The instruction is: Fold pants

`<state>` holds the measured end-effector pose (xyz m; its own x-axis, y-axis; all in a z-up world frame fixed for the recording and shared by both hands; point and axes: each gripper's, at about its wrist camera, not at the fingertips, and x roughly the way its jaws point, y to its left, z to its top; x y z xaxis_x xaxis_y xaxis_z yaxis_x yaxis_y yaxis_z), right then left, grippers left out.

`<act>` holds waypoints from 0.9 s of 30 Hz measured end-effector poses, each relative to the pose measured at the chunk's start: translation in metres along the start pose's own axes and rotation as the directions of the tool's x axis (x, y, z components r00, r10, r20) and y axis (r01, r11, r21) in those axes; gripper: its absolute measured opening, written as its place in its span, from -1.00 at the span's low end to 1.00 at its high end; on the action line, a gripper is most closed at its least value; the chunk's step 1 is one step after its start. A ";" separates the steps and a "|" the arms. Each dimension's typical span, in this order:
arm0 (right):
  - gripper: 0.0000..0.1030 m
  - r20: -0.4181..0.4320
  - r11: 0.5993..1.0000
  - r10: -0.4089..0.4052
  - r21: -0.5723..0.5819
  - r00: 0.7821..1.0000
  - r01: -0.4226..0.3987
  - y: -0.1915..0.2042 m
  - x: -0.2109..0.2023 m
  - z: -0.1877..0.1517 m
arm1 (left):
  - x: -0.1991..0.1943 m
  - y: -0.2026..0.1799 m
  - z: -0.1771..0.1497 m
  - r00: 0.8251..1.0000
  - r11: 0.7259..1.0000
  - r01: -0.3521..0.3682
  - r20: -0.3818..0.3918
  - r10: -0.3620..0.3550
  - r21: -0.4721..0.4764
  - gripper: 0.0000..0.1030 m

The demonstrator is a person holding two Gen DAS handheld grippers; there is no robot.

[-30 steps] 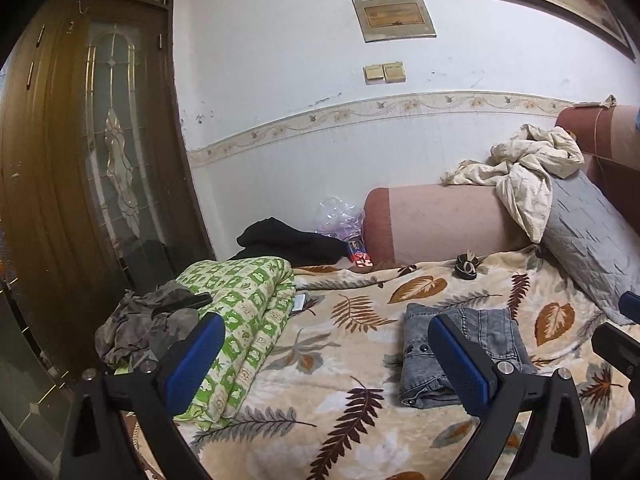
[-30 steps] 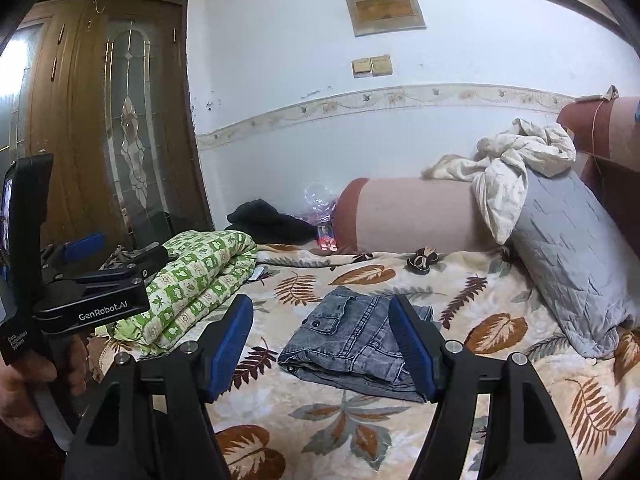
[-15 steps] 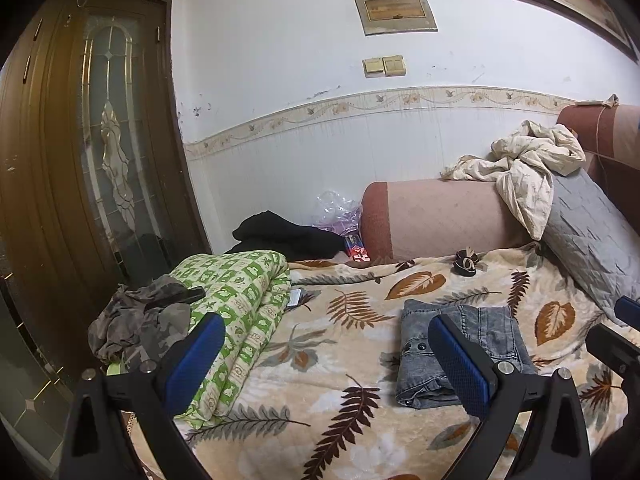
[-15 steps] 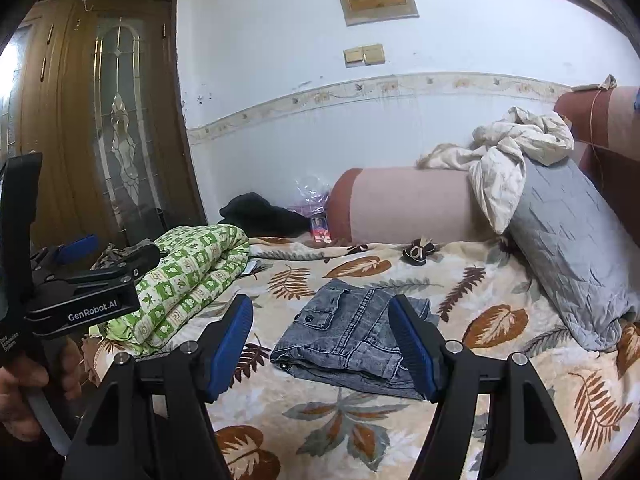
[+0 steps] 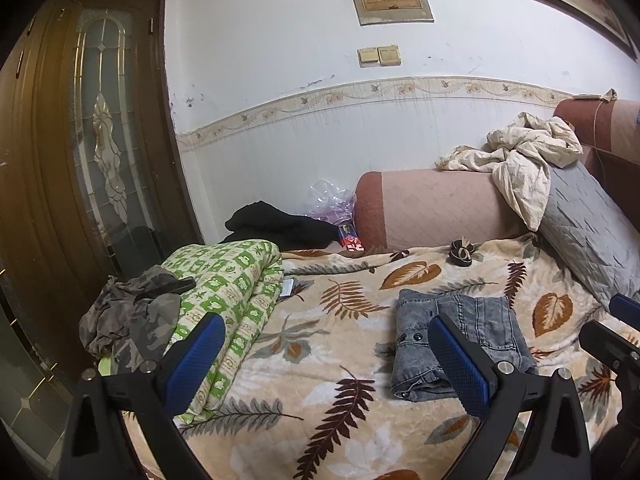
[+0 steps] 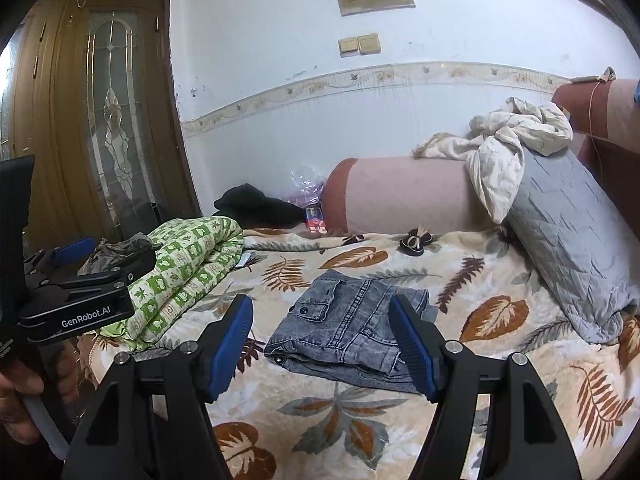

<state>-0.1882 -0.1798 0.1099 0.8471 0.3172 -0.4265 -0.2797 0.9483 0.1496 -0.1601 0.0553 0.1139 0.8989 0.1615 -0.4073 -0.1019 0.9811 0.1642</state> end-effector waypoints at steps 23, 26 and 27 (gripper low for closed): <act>0.39 -0.015 0.999 -0.030 -0.024 0.999 0.030 0.003 0.017 0.002 | 0.011 0.004 -0.009 0.998 0.998 0.061 -0.010 -0.061 -0.026 1.00; 0.39 -0.017 0.999 -0.031 -0.026 0.999 0.030 0.004 0.018 0.002 | 0.011 0.004 -0.009 0.997 0.997 0.075 -0.012 -0.076 -0.032 1.00; 0.39 -0.018 0.999 -0.032 -0.028 0.999 0.031 0.004 0.018 0.002 | 0.012 0.004 -0.009 0.997 0.996 0.078 -0.013 -0.078 -0.034 1.00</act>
<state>-0.1729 -0.1706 0.1049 0.8470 0.2870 -0.4473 -0.2656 0.9576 0.1115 -0.1536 0.0621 0.1012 0.8986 0.0855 -0.4303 -0.0459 0.9938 0.1016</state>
